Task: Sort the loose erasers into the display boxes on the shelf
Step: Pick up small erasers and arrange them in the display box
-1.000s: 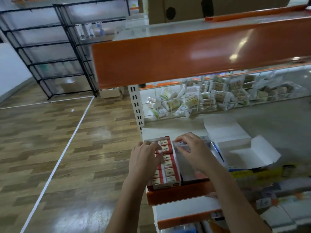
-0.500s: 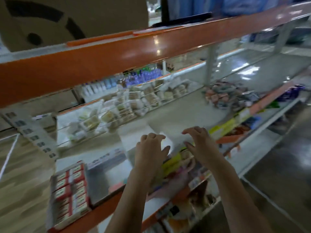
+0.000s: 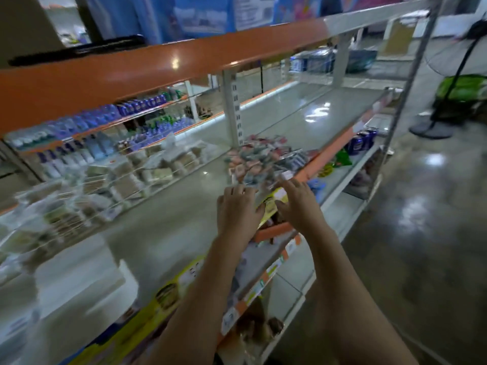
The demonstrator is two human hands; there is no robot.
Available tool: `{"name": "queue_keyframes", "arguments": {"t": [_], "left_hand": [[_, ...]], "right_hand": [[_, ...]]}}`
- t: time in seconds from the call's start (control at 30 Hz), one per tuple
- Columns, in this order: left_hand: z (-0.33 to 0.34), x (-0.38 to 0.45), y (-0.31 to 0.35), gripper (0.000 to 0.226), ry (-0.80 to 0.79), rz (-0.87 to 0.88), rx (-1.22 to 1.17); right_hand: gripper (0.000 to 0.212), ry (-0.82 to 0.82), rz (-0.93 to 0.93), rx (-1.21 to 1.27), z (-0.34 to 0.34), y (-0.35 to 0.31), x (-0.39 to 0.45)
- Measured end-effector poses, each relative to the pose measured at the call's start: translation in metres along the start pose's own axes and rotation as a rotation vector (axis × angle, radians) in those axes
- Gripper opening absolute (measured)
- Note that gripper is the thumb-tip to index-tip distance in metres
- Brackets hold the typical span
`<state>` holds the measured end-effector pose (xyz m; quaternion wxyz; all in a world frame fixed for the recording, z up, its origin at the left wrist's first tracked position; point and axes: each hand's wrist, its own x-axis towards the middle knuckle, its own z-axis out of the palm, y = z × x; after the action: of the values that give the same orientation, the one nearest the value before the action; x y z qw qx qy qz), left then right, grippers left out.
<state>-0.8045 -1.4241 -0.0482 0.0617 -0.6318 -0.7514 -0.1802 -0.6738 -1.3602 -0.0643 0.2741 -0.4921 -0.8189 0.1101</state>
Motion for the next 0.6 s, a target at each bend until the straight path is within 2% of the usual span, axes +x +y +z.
{"name": "queue_keyframes", "arguments": {"t": [0.23, 0.33, 0.47, 0.6], "left_hand": [[0.059, 0.109, 0.024, 0.047, 0.019, -0.028, -0.010], [0.074, 0.151, 0.030, 0.040, 0.002, -0.062, 0.010], [0.095, 0.201, 0.038, 0.030, -0.021, -0.110, -0.024], [0.109, 0.238, 0.041, 0.042, -0.077, -0.180, -0.013]], "right_hand": [[0.041, -0.047, -0.005, -0.018, 0.006, 0.073, 0.096], [0.042, -0.052, 0.002, 0.028, 0.011, 0.103, 0.142], [0.044, -0.154, 0.008, 0.010, 0.015, 0.138, 0.192], [0.040, -0.188, -0.031, 0.085, 0.024, 0.170, 0.229]]}}
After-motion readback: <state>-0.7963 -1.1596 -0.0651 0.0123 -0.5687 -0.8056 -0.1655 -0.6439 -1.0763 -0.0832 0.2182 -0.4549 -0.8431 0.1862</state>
